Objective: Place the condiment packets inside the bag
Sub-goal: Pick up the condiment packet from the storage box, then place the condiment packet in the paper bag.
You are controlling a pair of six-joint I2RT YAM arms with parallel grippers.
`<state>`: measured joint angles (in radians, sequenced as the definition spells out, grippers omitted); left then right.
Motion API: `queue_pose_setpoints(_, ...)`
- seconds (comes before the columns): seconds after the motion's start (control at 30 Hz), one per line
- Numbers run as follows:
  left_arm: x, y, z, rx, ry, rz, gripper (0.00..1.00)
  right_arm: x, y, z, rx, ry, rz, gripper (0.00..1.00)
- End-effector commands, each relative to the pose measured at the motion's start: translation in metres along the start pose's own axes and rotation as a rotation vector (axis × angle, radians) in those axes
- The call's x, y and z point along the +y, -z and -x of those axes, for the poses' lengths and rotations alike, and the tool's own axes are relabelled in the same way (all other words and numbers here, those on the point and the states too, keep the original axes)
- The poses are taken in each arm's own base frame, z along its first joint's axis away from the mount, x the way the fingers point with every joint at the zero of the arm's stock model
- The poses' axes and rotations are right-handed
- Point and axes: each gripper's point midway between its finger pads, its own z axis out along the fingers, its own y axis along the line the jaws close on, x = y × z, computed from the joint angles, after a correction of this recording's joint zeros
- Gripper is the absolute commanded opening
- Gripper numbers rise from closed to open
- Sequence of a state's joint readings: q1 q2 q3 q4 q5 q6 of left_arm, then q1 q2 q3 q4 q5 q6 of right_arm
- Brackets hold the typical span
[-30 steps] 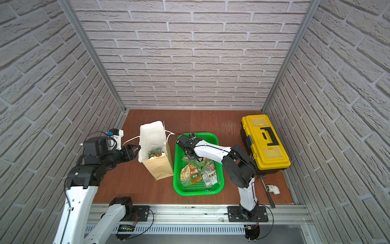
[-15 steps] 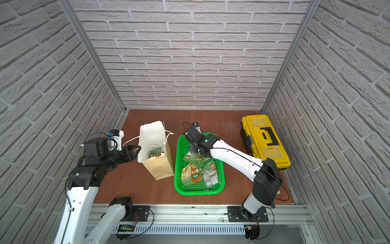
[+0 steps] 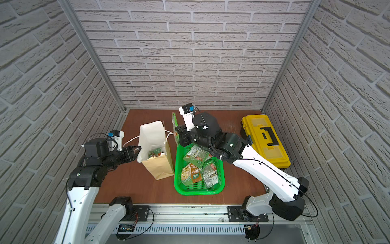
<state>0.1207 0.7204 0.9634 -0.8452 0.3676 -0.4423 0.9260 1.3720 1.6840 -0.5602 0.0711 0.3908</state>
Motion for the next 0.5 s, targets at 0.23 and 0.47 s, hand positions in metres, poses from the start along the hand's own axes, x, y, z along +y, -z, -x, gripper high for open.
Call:
queue_pose_setpoints(0.23, 0.006, 0.002, 0.002, -0.043, 0.001, 0.020, 0.57, 0.093, -0.006, 0.048, -0.087, 0.066, 0.300, 0.03)
queue_pose_setpoints(0.47, 0.008, -0.003, 0.000, -0.051, 0.013, 0.018, 0.57, 0.097, -0.060, 0.028, 0.014, 0.071, 0.265, 0.03)
